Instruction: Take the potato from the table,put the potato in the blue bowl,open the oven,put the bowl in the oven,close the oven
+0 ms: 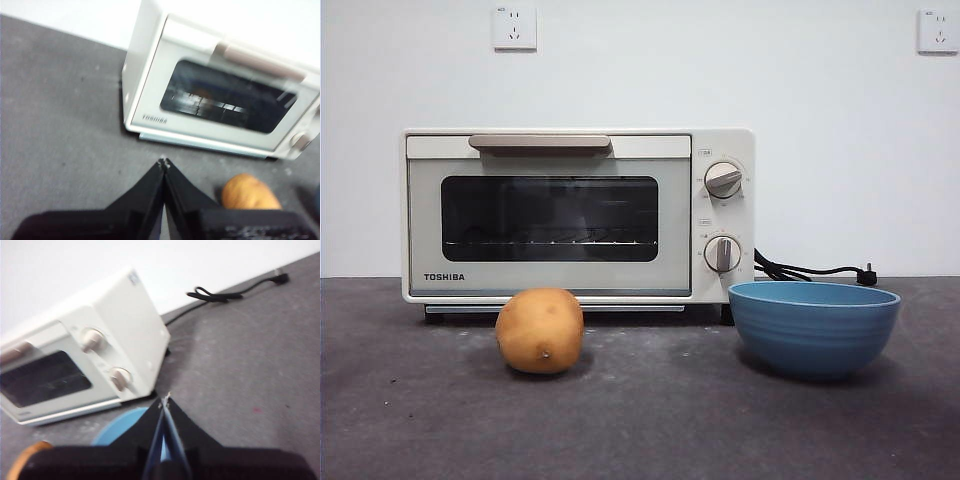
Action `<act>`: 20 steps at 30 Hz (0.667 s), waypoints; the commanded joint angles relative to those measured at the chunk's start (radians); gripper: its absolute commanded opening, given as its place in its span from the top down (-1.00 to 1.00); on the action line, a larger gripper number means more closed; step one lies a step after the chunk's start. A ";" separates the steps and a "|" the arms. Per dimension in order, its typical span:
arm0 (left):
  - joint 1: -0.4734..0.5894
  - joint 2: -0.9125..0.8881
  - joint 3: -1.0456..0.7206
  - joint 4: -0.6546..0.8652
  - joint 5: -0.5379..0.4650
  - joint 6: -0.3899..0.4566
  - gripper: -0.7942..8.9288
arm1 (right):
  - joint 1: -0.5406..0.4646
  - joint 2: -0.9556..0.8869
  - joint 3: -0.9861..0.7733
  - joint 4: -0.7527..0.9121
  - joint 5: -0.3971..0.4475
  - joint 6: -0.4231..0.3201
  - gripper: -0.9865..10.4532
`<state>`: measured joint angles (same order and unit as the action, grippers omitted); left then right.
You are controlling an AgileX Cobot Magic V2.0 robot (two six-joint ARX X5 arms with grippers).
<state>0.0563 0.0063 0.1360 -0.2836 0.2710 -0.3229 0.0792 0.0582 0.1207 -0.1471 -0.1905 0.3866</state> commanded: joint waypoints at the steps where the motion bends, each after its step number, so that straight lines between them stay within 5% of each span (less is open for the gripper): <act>1: 0.002 0.005 0.061 -0.043 0.015 -0.025 0.85 | 0.002 0.053 0.060 -0.009 -0.042 0.024 0.85; 9: 0.002 0.130 0.254 -0.164 0.137 0.030 0.85 | 0.002 0.280 0.298 -0.194 -0.195 -0.045 0.85; 20: -0.012 0.366 0.546 -0.390 0.395 0.181 0.85 | 0.016 0.592 0.752 -0.631 -0.388 -0.322 0.85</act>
<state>0.0486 0.3603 0.6628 -0.6571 0.6430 -0.1871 0.0902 0.6369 0.8360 -0.7486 -0.5709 0.1474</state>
